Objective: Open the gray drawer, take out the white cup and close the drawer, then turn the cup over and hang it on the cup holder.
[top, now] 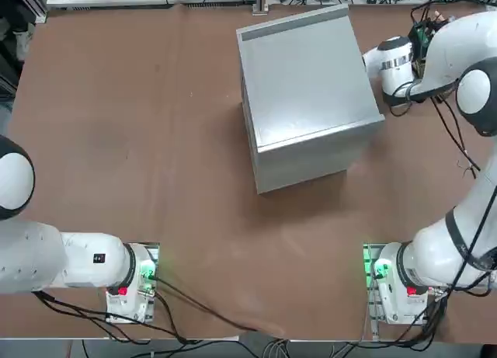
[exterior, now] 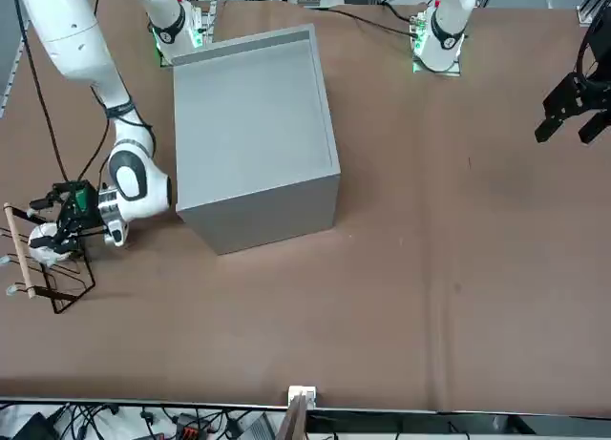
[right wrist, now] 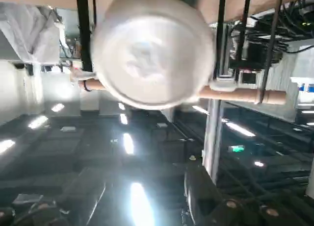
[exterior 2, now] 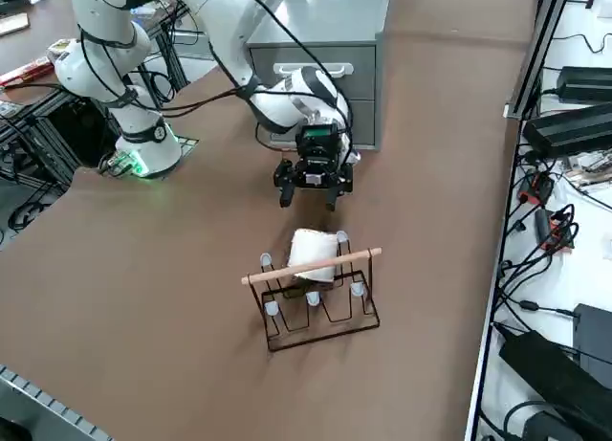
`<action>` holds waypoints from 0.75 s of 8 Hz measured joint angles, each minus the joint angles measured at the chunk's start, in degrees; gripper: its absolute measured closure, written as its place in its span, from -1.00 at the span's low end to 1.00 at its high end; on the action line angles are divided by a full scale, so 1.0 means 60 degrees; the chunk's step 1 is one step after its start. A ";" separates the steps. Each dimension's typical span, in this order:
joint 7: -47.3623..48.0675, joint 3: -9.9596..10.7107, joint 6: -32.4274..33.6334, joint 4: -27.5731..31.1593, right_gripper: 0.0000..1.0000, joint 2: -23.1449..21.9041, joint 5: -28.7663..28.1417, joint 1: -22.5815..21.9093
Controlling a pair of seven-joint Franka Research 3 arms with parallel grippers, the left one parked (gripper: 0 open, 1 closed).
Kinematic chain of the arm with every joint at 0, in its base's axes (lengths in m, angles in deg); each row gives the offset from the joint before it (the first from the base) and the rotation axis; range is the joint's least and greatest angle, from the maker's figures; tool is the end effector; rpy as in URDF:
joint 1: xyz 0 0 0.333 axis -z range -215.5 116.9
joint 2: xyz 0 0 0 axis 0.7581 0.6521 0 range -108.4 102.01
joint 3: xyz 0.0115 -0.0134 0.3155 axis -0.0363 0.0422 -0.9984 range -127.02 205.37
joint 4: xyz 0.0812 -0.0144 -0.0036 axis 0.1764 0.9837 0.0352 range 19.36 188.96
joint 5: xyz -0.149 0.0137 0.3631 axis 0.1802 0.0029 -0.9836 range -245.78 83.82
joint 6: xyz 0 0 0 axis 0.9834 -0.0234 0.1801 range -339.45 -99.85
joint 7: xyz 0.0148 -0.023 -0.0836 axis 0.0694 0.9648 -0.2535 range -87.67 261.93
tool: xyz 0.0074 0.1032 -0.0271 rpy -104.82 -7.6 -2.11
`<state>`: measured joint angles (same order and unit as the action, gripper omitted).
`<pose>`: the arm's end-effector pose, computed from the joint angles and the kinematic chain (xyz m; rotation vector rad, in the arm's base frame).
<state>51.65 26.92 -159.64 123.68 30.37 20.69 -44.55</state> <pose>0.6053 -0.0425 0.2289 1.0175 1.2284 -1.0671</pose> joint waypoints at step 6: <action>-0.1586 -0.0103 -0.1476 -0.1253 -1.00 -0.3961 -0.7706 0.0534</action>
<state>42.13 26.30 -168.50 116.16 6.60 -25.54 -41.35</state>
